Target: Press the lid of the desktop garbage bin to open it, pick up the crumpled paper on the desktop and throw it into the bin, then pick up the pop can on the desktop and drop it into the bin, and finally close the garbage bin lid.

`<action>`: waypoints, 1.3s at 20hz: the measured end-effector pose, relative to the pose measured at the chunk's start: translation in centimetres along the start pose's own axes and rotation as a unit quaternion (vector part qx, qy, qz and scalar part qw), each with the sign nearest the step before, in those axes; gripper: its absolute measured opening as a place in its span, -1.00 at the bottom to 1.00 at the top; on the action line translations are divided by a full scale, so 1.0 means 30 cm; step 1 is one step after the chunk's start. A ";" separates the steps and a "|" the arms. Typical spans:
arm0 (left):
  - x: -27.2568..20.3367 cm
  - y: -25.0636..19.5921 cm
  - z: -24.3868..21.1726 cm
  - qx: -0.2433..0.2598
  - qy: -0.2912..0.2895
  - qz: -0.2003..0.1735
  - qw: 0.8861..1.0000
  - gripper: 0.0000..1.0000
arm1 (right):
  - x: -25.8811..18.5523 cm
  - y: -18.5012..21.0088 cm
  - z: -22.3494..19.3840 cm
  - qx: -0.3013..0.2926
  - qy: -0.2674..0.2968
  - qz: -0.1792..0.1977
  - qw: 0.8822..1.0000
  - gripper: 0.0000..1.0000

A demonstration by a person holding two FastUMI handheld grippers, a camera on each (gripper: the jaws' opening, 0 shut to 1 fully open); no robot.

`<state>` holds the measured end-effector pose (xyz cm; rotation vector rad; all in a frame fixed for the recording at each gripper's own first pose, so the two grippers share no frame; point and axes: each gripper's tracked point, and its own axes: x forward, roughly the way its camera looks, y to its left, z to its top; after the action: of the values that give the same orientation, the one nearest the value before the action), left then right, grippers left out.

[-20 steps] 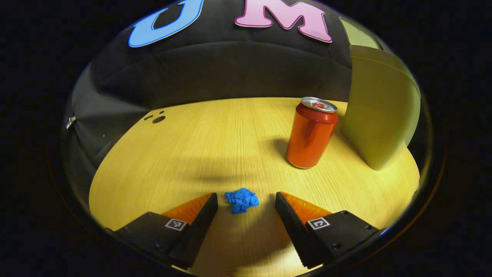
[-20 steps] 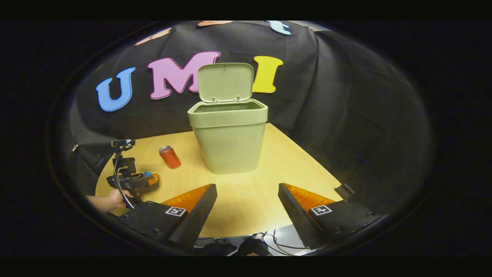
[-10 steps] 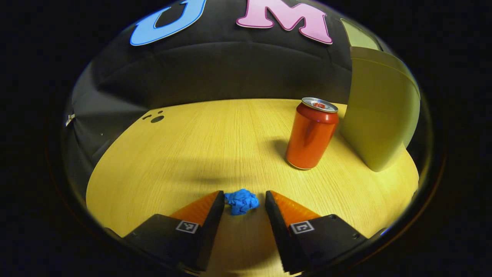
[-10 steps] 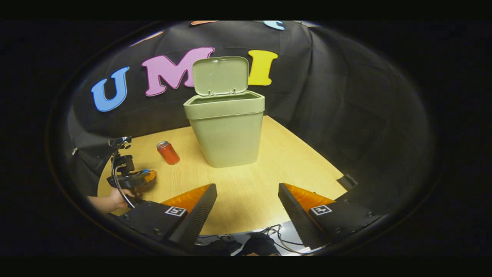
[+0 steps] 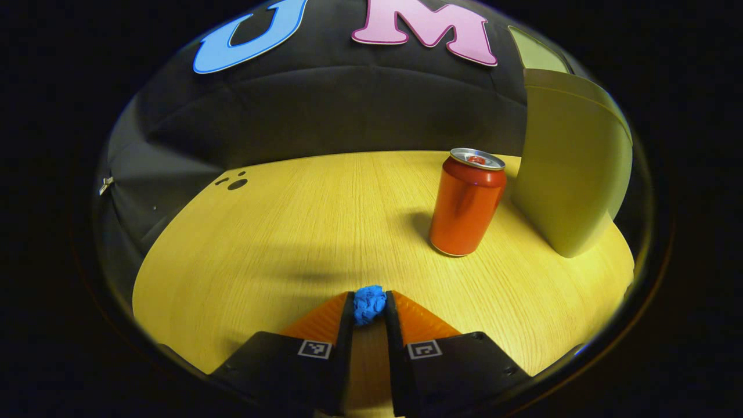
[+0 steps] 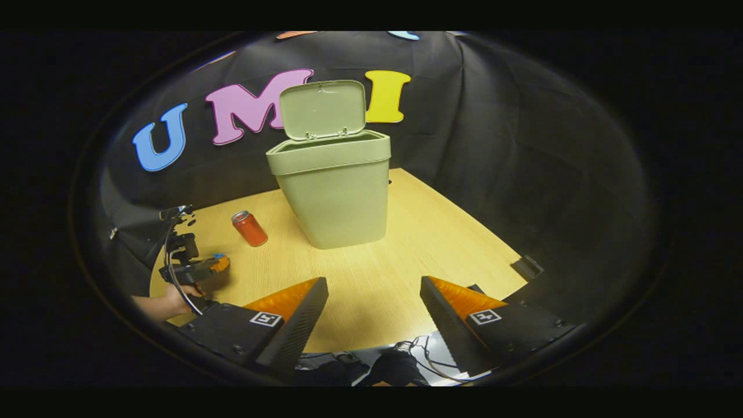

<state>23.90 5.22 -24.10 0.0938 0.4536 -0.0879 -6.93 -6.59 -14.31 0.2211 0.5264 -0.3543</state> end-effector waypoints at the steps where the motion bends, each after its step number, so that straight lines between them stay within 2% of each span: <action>1: -0.013 -0.007 0.010 -0.003 -0.003 0.000 1.000 -0.35 | 0.004 -0.004 0.003 -0.002 0.000 0.003 1.000 1.00; 3: -0.050 -0.015 0.044 -0.006 -0.013 0.004 1.000 -0.41 | 0.023 -0.013 0.014 -0.008 -0.001 0.010 1.000 1.00; 6: -0.122 -0.031 0.125 -0.017 -0.030 0.004 0.999 -0.36 | 0.068 -0.020 0.032 -0.010 0.004 0.027 1.000 1.00; 8: -0.188 -0.042 0.220 -0.034 -0.057 0.006 0.998 -0.40 | 0.099 -0.022 0.052 -0.011 0.005 0.042 0.999 0.99; 9: -0.219 -0.042 0.268 -0.039 -0.069 0.009 0.997 -0.30 | 0.114 -0.029 0.066 -0.013 0.003 0.047 0.999 0.99; 15: -0.427 -0.117 0.555 -0.052 -0.142 0.008 0.988 -0.36 | 0.205 -0.091 0.124 -0.025 -0.004 0.076 0.997 1.00; 18: -0.494 -0.227 0.695 -0.047 -0.170 -0.013 0.984 -0.30 | 0.250 -0.139 0.142 -0.019 -0.005 0.081 0.997 0.99; 20: -0.520 -0.314 0.778 -0.040 -0.187 -0.028 0.981 -0.36 | 0.269 -0.174 0.152 -0.020 -0.008 0.084 0.996 0.99; 26: -0.554 -0.652 0.977 -0.018 -0.228 -0.105 0.968 -0.36 | 0.316 -0.288 0.120 -0.031 0.001 0.091 0.995 0.99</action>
<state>19.64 -16.34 8.09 -0.0116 0.0032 -0.3022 -0.98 -18.16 -17.26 0.2088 0.5149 -0.1601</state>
